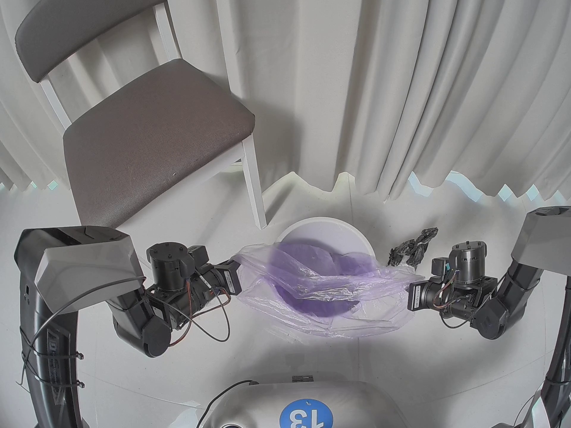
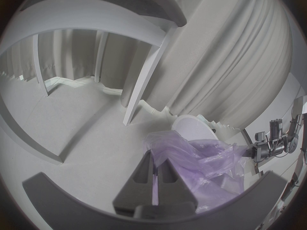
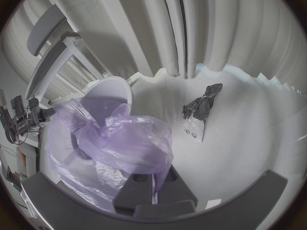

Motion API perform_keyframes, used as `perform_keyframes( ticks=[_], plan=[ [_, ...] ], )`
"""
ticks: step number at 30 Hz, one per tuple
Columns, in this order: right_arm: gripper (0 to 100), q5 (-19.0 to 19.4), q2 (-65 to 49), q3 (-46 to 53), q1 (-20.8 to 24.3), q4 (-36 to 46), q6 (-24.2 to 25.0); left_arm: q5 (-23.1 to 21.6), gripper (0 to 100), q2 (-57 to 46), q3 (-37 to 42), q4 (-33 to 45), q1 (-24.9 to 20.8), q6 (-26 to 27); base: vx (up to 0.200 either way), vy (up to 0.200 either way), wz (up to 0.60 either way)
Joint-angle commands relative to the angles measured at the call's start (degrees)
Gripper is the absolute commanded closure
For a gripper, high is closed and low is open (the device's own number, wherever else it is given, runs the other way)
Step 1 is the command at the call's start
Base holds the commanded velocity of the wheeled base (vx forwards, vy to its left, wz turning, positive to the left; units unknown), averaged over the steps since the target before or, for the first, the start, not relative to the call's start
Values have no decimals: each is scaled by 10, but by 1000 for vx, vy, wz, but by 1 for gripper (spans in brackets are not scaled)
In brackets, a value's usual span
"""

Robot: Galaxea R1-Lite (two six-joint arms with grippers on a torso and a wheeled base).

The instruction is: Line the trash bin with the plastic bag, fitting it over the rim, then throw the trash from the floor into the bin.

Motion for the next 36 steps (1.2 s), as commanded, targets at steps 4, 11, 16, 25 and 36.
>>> perform_keyframes(
  ticks=[4,11,16,25,36],
  plan=[
    [100,6,61,-15,-35,-13,-17,0,100,39,-66,1,0,0,0,0,0],
    [100,45,64,81,-55,-94,-45,-1,100,33,-115,14,4,1,0,0,0],
    [100,45,116,141,-44,-227,-75,-1,100,44,-104,15,7,0,0,0,0],
    [100,48,121,175,-11,-283,-72,0,100,43,-81,14,9,19,0,0,0],
    [100,84,67,158,-8,-275,-70,13,100,26,-68,15,7,66,0,0,0]
  ],
)
